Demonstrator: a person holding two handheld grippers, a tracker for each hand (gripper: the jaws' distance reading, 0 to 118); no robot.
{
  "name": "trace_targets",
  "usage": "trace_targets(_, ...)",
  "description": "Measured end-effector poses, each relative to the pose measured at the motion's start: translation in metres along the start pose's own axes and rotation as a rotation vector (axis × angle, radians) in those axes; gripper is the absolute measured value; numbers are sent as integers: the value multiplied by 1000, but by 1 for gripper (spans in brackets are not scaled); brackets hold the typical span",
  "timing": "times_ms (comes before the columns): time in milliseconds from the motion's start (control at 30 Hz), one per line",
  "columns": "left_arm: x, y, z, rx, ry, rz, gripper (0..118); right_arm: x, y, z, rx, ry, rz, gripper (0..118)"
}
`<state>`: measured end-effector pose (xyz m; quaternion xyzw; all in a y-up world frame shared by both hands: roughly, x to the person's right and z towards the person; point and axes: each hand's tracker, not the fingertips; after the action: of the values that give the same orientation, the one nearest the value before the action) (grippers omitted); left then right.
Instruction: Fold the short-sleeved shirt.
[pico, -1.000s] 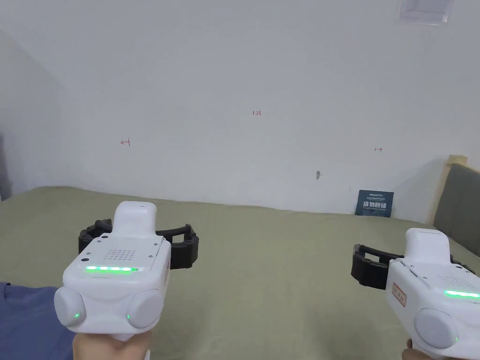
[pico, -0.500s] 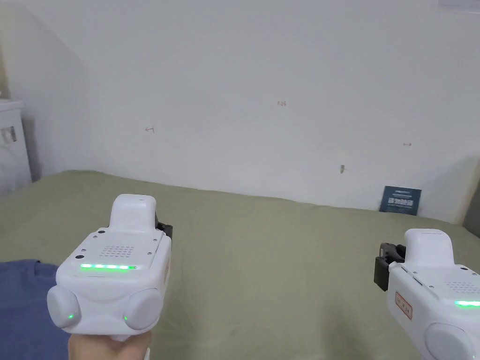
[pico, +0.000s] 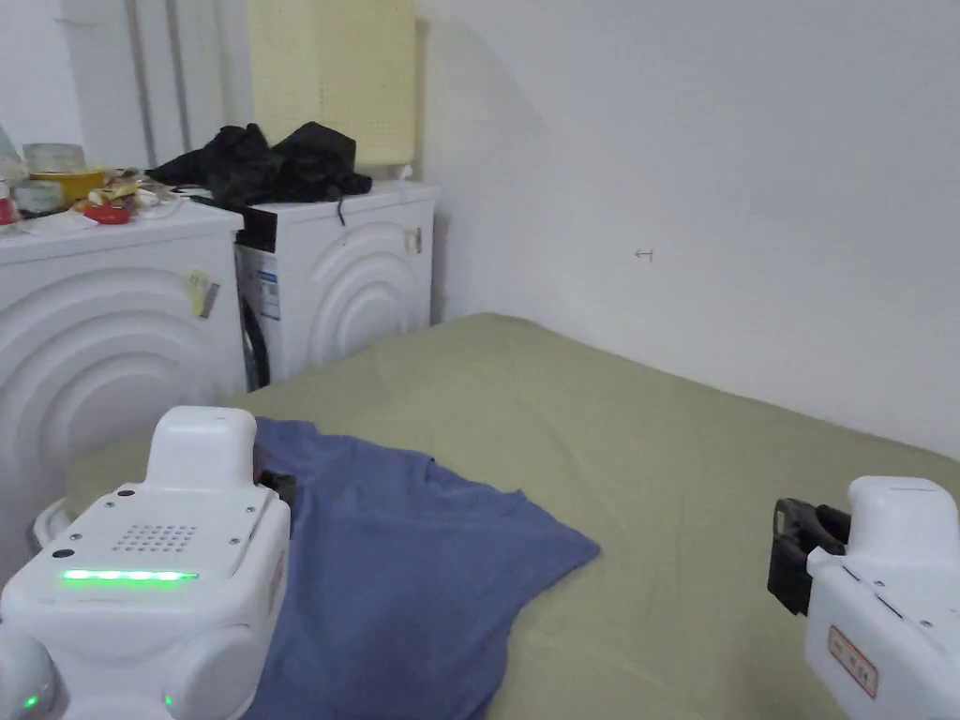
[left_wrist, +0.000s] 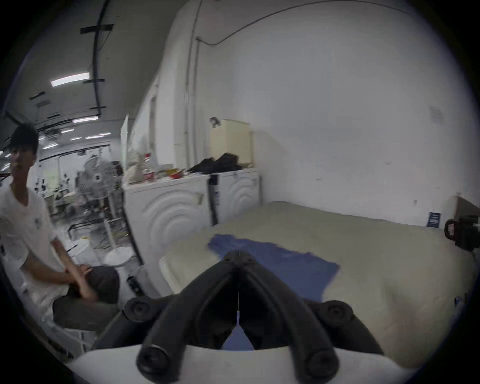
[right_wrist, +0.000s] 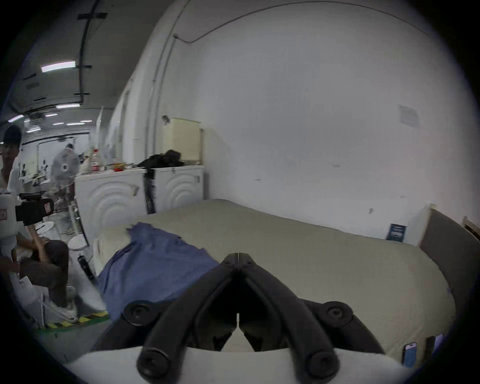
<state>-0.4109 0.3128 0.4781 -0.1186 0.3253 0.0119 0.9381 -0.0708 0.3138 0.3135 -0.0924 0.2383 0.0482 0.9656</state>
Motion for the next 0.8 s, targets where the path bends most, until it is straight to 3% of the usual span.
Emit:
trace_targets(167, -21, -13, -4, -54, 1, 29, 0, -11, -9, -8, -18, 47, 23, 0)
trace_targets(333, 5, -12, -49, -124, -101, 15, 0, 12, -16, -4, -44, 17, 14, 0)
trace_targets(500, 63, 21, -145, -215, -283, -107, 0, 49, -30, 11, -79, -75, 41, 0)
trace_targets(600, 101, 44, -221, -407, -402, -206, 4, 69, -39, 23, -123, -124, 42, 0)
trace_targets(633, 125, 50, -250, -496, -454, -256, 16, 76, -43, 27, -136, -138, 47, 0)
trace_targets(700, 152, 48, -293, -628, -530, -324, 89, 86, -50, 34, -154, -171, 48, 0)
trace_targets(800, 190, 22, -349, -853, -550, -341, 113, 97, -65, 41, -214, -217, 24, 0)
